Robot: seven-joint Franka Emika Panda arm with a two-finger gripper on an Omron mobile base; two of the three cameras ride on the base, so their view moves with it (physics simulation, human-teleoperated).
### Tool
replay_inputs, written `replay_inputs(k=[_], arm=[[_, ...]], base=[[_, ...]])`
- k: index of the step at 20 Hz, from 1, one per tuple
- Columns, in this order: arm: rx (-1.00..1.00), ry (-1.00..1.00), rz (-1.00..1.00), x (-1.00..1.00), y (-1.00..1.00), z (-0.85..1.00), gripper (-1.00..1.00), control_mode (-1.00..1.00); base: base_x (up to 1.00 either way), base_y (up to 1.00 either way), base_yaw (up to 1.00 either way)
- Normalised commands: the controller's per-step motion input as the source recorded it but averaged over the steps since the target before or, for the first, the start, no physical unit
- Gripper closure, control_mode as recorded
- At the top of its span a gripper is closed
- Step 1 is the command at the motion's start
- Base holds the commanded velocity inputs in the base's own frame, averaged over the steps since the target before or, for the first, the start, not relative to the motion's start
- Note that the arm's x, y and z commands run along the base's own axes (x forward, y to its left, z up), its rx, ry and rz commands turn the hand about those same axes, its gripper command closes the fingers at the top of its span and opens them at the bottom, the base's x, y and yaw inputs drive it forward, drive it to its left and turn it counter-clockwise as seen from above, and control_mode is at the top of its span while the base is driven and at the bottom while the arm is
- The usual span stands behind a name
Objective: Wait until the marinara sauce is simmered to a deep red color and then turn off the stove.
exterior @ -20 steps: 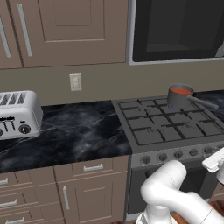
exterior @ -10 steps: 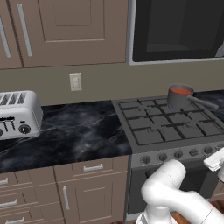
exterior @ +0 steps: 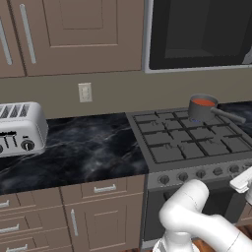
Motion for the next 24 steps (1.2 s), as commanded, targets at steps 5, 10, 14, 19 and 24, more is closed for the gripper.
replay_inputs(k=[5,10,14,19,24], arm=[[0.0,0.0,0.0,0.09,0.0,-0.04,-1.0,-1.0],[0.0,0.0,0.0,0.11,0.0,0.0,-1.0,-1.0],[0.0,0.0,0.0,0.05,0.0,0.0,-1.0,-1.0],[0.0,0.0,0.0,0.02,0.0,-0.04,-1.0,-1.0],[0.0,0.0,0.0,0.0,0.0,-0.12,-1.0,-1.0]], base=[[0.0,0.0,0.0],[0.0,0.0,0.0],[0.0,0.0,0.0],[0.0,0.0,0.0],[0.0,0.0,0.0]])
